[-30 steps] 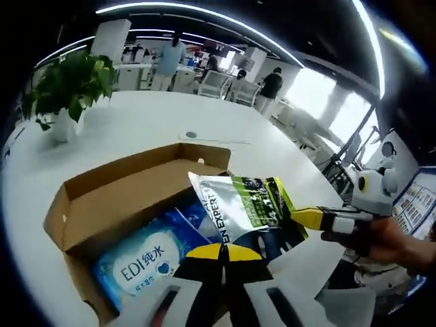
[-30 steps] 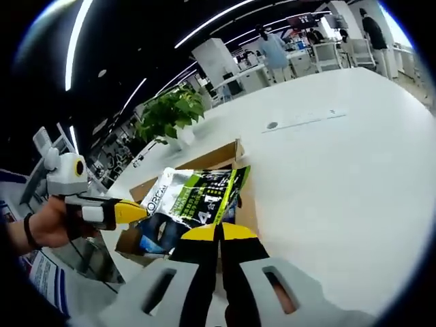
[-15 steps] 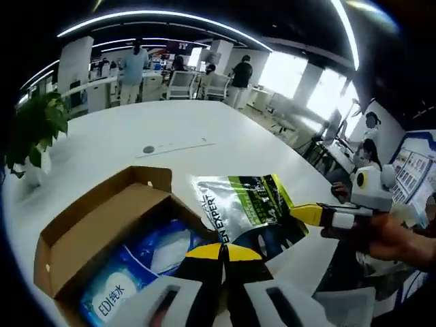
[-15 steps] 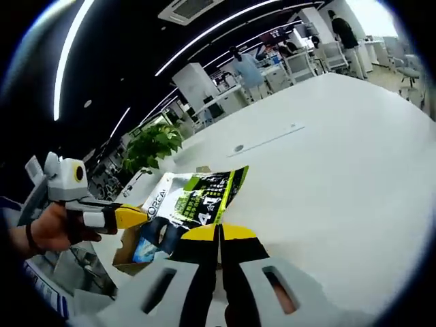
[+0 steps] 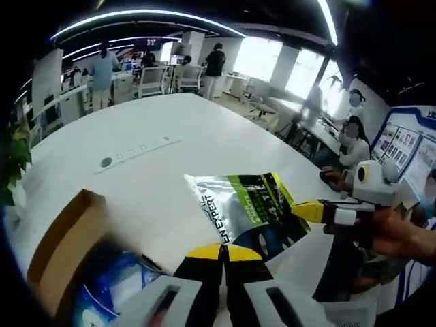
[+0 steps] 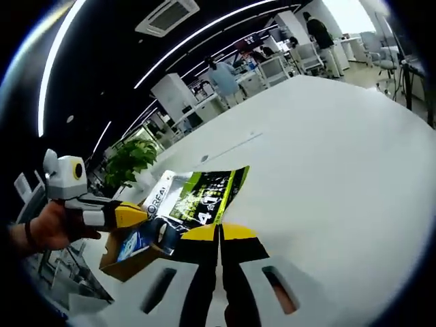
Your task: Operate the shoe box by opening the lid, removing the specified soft item, and placing it in the target area until the item is outside and the box remains undamaged.
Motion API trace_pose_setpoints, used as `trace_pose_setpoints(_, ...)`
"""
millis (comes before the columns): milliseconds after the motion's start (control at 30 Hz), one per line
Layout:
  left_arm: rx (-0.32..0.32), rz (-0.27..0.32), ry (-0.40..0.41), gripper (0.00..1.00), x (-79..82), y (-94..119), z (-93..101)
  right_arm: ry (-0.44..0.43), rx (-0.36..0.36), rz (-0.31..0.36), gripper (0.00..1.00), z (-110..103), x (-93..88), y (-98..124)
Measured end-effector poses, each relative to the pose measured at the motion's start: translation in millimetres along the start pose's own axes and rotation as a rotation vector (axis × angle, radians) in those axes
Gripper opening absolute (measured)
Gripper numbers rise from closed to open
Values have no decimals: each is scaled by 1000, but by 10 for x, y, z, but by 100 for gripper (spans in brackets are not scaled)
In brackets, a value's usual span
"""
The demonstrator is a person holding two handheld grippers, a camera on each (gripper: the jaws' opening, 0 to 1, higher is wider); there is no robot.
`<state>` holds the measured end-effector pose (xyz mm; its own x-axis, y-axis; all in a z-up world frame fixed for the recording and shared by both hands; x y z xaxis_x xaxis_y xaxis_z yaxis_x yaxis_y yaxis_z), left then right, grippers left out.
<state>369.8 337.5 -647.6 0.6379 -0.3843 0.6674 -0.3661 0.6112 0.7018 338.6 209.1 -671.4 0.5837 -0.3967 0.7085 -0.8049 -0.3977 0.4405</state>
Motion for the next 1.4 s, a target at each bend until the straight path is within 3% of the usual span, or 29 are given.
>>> trace_pose_setpoints(467, 10, -72, -55, 0, -54, -308, 93, -8, -24, -21, 0, 232, 12, -63)
trace_pose_setpoints(833, 33, -116, -45, 0, -109, -502, -61, 27, -13, -86, 0, 335, 46, -345)
trace_pose_setpoints(1100, 45, -157, -87, 0, -103, -692, -123, 61, -20, -129, 0, 476, 89, -528)
trace_pose_setpoints(1400, 58, -198, -91, 0, -152, -855, -195, 67, -26, -162, 0, 611, 25, -677)
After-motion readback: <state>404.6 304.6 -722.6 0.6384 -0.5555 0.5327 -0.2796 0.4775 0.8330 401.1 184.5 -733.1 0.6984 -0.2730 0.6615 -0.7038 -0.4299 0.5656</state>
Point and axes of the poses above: the point that each gripper's makers call its tool centre point, and the gripper's own axes: y roughly backward along the fingers, z roughly to its right, x roughly out of its top, the point moved 1 cm from there along y, roughly backward along the fingers, and after that the axes turned 2 degrees about -z, right-handed, at the moved point
